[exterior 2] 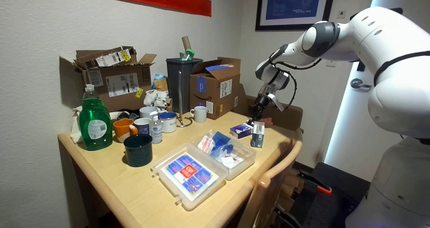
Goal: Put the boxes inside the case
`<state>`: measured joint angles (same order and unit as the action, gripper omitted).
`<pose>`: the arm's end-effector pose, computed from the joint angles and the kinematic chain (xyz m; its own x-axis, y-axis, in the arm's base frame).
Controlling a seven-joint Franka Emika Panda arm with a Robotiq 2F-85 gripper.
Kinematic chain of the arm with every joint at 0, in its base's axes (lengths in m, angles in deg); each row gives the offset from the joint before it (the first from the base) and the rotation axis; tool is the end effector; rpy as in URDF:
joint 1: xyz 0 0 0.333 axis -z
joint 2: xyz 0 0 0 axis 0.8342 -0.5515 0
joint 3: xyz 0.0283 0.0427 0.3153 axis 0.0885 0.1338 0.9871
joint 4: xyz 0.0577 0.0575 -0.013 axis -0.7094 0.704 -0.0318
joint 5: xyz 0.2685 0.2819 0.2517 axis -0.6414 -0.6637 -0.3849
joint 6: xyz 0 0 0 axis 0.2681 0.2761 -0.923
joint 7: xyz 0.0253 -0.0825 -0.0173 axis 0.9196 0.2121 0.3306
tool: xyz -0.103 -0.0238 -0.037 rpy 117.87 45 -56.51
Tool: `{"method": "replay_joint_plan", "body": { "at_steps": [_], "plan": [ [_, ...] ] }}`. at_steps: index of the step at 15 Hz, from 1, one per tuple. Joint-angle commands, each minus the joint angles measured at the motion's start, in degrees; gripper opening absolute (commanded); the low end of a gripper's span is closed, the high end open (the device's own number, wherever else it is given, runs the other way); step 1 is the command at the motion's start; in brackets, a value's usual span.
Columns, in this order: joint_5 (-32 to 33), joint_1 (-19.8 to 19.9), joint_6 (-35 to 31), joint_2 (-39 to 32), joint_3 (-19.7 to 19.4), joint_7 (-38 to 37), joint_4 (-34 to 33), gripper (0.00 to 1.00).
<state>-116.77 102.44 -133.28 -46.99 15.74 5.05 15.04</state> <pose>0.5842 -0.4741 0.0880 0.9724 -0.2195 -0.0794 -0.2188 -0.7391 -0.6370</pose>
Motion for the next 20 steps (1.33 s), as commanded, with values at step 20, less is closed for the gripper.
{"method": "replay_joint_plan", "body": {
  "at_steps": [20],
  "plan": [
    [8.8,-18.1,-8.7,21.7,-8.2,-18.7,17.4,0.04]
  ]
}}
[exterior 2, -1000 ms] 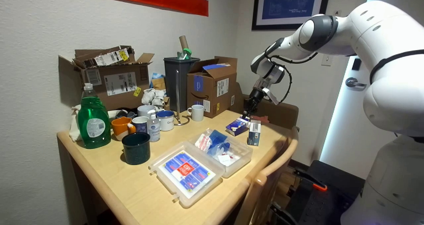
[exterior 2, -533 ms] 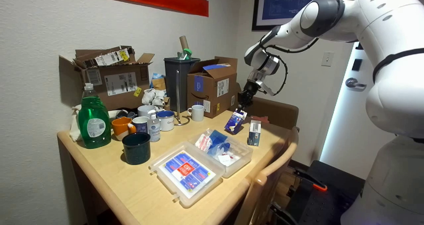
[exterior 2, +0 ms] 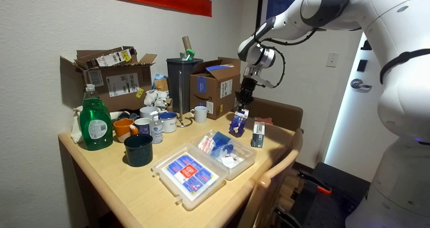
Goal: Put the boxes inside the case
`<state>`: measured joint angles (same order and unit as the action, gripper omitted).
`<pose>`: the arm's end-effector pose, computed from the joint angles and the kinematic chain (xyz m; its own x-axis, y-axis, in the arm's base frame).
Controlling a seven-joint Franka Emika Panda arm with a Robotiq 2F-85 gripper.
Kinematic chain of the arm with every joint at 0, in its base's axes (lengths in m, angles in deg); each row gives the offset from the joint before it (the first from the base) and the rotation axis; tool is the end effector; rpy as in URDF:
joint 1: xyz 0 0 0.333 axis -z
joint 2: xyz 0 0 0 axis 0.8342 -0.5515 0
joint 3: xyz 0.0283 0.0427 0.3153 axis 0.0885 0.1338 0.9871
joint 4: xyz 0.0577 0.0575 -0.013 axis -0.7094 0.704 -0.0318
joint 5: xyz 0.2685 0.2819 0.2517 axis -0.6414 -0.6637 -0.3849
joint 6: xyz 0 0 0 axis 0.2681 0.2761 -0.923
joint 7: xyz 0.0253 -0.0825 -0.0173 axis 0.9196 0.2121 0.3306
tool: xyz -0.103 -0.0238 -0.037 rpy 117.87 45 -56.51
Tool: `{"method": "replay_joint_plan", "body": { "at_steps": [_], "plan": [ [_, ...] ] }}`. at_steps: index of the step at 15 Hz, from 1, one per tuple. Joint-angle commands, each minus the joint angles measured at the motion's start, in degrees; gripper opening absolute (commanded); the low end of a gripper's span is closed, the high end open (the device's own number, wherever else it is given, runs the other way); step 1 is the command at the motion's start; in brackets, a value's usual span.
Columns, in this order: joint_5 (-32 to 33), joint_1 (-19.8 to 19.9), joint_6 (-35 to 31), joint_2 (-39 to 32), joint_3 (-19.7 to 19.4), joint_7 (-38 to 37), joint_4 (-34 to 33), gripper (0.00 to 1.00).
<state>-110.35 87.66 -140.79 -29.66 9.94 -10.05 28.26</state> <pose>0.6413 -0.3745 0.2052 0.9580 -0.2575 -0.1264 -0.2867 -0.8748 -0.3905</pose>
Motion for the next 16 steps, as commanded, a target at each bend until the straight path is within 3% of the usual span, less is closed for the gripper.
{"method": "replay_joint_plan", "body": {
  "at_steps": [1,6,11,12,13,16],
  "plan": [
    [3.2,-4.3,-1.1,5.0,-2.9,-4.5,4.5,0.04],
    [8.0,-9.0,-1.8,7.2,-4.8,-9.1,5.3,0.04],
    [11.7,-11.0,-1.7,7.7,-6.0,-12.3,4.8,0.04],
    [12.2,-11.1,-1.7,7.2,-6.1,-12.4,4.4,0.29],
    [12.5,-11.2,-1.5,6.7,-6.1,-12.9,4.0,0.30],
    [12.8,-11.4,-1.6,5.7,-6.0,-13.1,3.5,0.50]
  ]
}}
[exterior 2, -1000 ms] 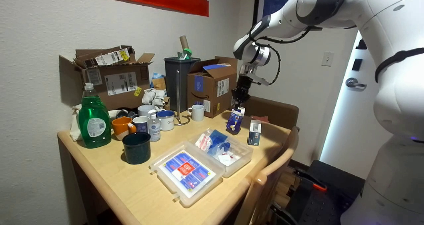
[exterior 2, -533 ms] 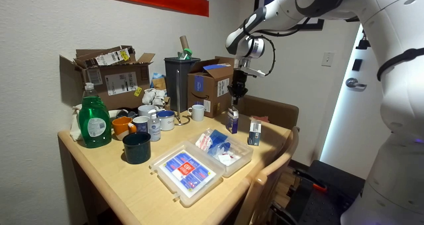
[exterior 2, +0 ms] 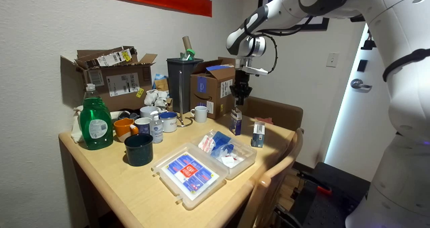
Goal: Put the boxes inside the case
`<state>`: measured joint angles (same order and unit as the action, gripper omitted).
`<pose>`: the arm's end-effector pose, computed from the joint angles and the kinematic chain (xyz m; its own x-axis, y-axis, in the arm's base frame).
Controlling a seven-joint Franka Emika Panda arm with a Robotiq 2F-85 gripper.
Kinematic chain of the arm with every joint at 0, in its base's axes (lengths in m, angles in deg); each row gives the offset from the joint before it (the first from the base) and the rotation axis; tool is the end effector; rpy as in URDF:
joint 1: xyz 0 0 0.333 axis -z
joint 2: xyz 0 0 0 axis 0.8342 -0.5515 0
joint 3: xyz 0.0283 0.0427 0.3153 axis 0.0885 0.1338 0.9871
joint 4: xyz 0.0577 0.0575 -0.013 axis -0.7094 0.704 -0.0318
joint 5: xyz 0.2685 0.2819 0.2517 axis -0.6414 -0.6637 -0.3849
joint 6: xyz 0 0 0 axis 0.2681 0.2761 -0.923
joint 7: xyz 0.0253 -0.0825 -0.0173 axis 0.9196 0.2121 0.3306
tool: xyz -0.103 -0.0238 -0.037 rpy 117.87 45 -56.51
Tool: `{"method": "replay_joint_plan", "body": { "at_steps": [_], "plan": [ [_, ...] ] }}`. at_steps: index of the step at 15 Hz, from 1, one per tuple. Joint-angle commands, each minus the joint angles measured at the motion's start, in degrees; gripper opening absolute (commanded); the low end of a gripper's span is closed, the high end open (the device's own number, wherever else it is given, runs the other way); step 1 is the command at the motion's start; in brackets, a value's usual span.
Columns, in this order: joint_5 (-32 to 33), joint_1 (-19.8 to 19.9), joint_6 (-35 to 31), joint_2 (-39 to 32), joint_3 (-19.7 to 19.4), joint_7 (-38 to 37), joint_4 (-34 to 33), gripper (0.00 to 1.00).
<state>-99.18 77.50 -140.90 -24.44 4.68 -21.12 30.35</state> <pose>0.6642 -0.3227 0.2535 0.9470 -0.2675 -0.1777 -0.2948 -0.9435 -0.1510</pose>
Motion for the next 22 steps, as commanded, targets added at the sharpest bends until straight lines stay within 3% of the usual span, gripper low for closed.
{"method": "replay_joint_plan", "body": {
  "at_steps": [1,6,7,22],
  "plan": [
    [1.9,-1.4,-1.6,0.4,-0.7,-2.0,1.5,0.59],
    [3.5,-1.9,-2.1,-1.3,-0.8,-2.3,0.9,0.96],
    [3.9,-2.0,-2.5,-1.7,-0.9,-2.6,0.8,0.99],
    [5.8,-3.2,-4.0,-9.9,-0.7,-5.1,-2.8,1.00]
  ]
}}
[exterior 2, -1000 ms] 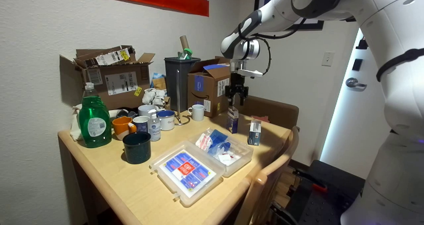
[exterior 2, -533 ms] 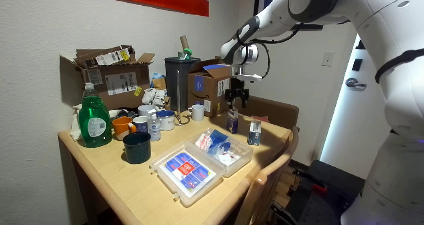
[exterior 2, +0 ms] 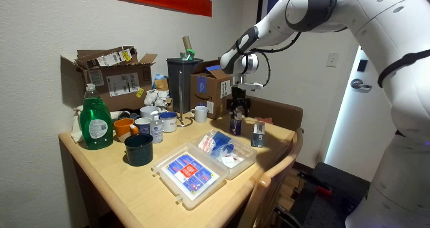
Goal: Put the boxes inside the case
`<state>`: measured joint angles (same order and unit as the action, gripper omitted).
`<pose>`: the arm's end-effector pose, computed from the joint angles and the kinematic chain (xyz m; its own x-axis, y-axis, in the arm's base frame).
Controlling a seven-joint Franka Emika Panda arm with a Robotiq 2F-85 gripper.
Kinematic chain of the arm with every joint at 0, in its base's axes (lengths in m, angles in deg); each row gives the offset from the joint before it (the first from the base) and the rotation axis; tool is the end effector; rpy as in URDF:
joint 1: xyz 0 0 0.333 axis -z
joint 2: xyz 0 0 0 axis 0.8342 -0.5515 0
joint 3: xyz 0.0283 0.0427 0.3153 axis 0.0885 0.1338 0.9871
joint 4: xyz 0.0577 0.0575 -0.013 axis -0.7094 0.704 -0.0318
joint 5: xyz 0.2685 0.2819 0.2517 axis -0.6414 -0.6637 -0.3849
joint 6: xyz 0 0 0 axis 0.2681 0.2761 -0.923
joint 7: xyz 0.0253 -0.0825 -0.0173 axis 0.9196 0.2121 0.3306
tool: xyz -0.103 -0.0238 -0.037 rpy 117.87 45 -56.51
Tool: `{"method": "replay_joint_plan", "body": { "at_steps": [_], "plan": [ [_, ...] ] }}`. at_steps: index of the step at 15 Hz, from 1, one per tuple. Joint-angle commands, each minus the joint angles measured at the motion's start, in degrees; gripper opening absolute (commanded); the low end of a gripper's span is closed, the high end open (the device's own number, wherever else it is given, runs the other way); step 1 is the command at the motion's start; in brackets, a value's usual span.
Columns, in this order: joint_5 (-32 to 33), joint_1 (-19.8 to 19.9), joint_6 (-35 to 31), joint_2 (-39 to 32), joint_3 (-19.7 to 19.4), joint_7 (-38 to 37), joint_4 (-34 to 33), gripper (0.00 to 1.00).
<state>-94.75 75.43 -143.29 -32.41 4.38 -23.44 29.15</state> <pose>0.6662 -0.3059 0.1638 0.9308 -0.2438 -0.2723 -0.2724 -0.9595 -0.0722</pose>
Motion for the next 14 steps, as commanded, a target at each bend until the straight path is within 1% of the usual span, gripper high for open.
{"method": "replay_joint_plan", "body": {
  "at_steps": [1,7,8,9,10,11,14],
  "plan": [
    [1.3,-1.4,-2.8,-2.4,-0.4,-3.2,-1.5,1.00],
    [1.3,-2.3,-11.4,-3.9,-1.1,-7.9,-1.3,1.00],
    [1.3,-2.4,-12.3,-4.0,-1.3,-8.8,-1.1,0.97],
    [1.4,-2.4,-13.1,-4.0,-1.4,-9.1,-0.9,0.74],
    [1.5,-2.3,-13.6,-3.9,-1.5,-9.4,-0.6,0.73],
    [1.5,-2.3,-14.0,-3.9,-1.6,-9.5,-0.5,0.68],
    [1.7,-2.5,-15.2,-3.5,-2.2,-10.5,0.1,0.45]
  ]
}}
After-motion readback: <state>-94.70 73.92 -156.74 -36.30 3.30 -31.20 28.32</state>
